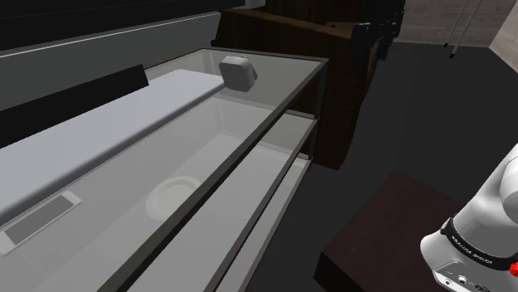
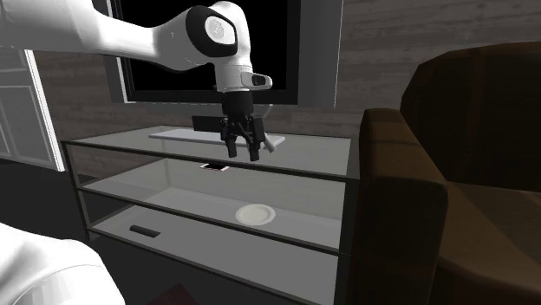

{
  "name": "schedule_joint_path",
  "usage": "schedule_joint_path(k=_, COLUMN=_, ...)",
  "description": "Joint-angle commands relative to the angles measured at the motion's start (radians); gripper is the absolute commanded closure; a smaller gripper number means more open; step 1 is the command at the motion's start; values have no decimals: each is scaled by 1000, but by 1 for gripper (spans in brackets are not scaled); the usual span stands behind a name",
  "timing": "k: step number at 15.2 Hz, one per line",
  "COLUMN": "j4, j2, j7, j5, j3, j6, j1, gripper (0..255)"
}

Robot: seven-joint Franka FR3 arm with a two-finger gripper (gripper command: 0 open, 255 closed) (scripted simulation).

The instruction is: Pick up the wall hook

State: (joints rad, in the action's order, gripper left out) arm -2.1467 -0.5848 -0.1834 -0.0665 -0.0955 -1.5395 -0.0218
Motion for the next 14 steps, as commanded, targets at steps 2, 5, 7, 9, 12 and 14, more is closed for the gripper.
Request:
schedule_joint_path(k=2, j4=84, j2=86, j7=-55, j5=2, j3=-49, j6=-11, j1=-8, gripper=0)
schedule_joint_path(k=5, j4=176, j2=180, j7=-111, j5=-7, j3=-98, j6=-18, j1=-14, gripper=0)
schedule_joint_path(k=7, j4=245, j2=246, j7=-150, j5=-20, j3=-130, j6=-18, j1=-18, gripper=0)
schedule_joint_path(k=9, j4=319, j2=315, j7=-189, j5=-37, j3=-161, j6=-14, j1=-24, gripper=0)
schedule_joint_path(k=12, j4=443, j2=425, j7=-248, j5=-75, j3=-207, j6=3, j1=-35, gripper=0)
schedule_joint_path(k=14, j4=535, j2=504, j7=-288, j5=-108, j3=-236, j6=22, j1=-48, gripper=0)
